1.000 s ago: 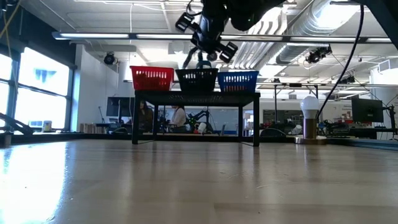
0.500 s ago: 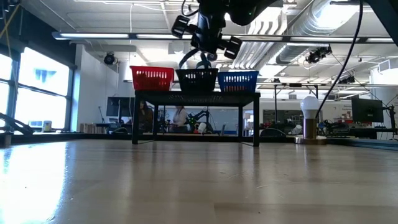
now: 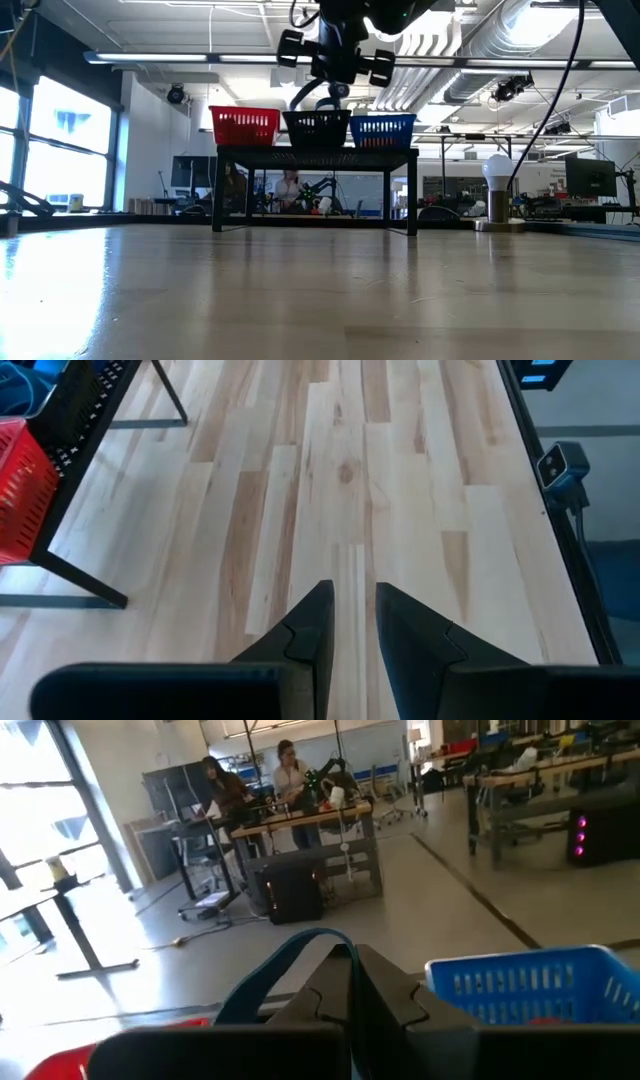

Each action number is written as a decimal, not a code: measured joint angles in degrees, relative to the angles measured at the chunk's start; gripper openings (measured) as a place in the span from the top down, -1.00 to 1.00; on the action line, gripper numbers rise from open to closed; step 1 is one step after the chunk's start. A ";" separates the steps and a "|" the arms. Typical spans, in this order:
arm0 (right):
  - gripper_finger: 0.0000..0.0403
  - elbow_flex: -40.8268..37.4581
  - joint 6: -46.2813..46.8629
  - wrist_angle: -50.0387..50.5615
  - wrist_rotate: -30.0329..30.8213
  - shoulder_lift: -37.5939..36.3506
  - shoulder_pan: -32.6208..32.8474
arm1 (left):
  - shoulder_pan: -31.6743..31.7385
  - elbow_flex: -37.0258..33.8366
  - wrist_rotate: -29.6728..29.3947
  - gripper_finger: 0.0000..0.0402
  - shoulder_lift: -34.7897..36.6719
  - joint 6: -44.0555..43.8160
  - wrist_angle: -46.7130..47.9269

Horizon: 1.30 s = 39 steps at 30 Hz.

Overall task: Pick & Place Office Desk Supplies
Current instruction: Adjust the blue rubber band in the black bin on the shelf

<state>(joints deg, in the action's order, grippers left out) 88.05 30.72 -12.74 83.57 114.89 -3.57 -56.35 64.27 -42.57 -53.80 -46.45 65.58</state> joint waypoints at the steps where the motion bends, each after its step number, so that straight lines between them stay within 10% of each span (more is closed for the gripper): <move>1: 0.99 0.00 -0.35 0.49 0.07 0.00 0.00 | -0.11 0.00 0.01 0.64 -0.03 -0.07 0.01; 17: 0.96 0.00 2.39 8.26 -6.00 -0.02 -0.28 | -0.12 0.00 -0.87 0.64 -0.04 -0.31 0.02; 39: 0.08 0.00 -2.06 5.26 -3.76 -3.23 3.46 | -0.12 0.02 -0.90 0.64 -0.09 -0.51 0.05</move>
<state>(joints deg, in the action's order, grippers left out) 88.05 28.67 -7.48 79.81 111.66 -0.11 -56.47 64.29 -43.46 -53.89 -46.96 65.63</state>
